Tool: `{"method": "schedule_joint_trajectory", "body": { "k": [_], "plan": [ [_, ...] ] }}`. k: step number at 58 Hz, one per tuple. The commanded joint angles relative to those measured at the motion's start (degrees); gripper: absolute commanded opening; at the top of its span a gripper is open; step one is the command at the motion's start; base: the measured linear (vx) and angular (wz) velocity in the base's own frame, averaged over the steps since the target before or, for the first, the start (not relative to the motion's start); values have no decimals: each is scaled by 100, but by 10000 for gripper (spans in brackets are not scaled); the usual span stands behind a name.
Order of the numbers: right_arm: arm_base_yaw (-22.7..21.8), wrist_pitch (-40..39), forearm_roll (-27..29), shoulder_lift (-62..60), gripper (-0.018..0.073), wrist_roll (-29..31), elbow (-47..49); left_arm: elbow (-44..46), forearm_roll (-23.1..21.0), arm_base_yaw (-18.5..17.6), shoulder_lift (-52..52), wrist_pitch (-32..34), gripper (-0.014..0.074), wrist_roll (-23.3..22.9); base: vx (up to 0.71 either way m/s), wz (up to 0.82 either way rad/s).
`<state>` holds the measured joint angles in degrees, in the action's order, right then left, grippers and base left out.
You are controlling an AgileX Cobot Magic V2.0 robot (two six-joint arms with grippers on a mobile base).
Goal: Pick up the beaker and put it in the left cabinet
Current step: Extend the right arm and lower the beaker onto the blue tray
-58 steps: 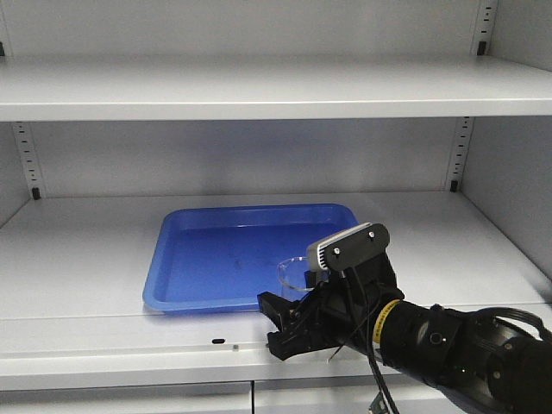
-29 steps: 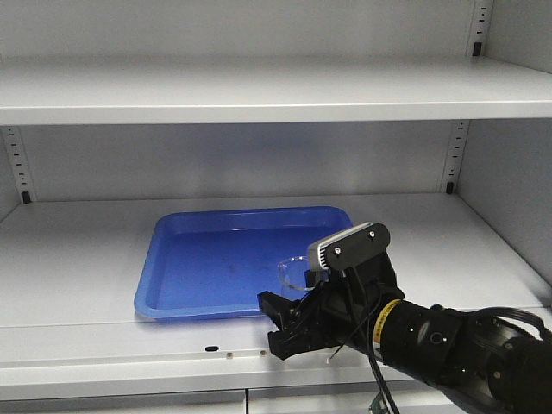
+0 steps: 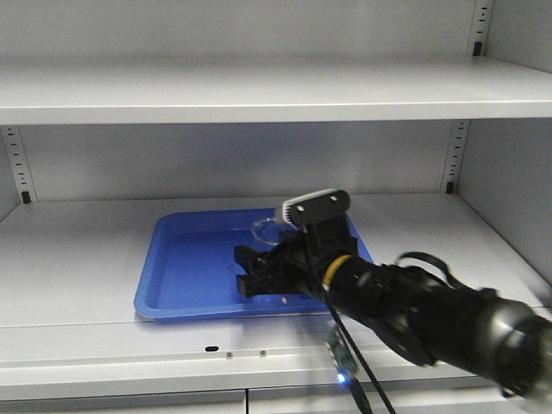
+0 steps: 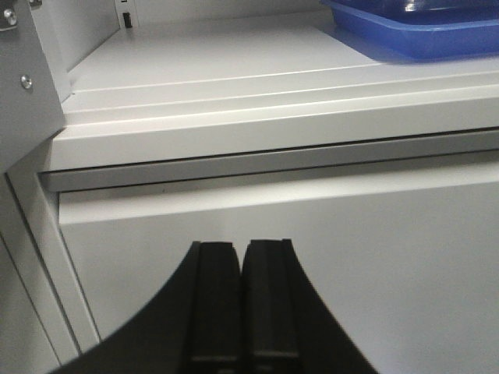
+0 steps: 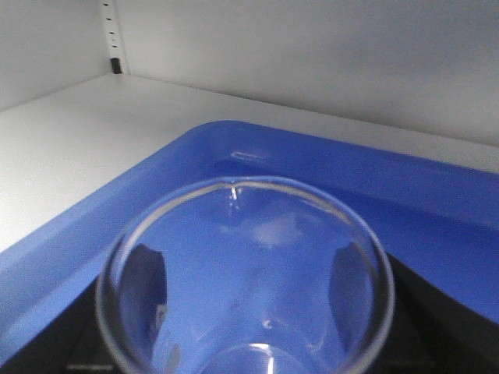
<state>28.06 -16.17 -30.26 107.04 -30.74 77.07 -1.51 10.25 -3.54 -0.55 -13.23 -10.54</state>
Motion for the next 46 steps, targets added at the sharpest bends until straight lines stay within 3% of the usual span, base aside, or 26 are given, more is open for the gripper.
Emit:
{"method": "schedule_joint_trajectory", "body": {
  "k": [1, 16, 34, 46],
  "plan": [
    [-18, -87, 94, 169, 10, 182, 821, 54, -26, -4, -101, 442, 4, -20, 0, 0],
    [-18, 151, 89, 1190, 12, 213, 1968, 54, -26, -4, -101, 442, 4, -20, 0, 0],
    [-18, 205, 89, 1226, 14, 207, 1973, 54, -26, -4, -101, 442, 4, -20, 0, 0],
    [-18, 704, 89, 1226, 54, 213, 1973, 54, -26, -4, -101, 442, 4, -20, 0, 0]
  ]
}}
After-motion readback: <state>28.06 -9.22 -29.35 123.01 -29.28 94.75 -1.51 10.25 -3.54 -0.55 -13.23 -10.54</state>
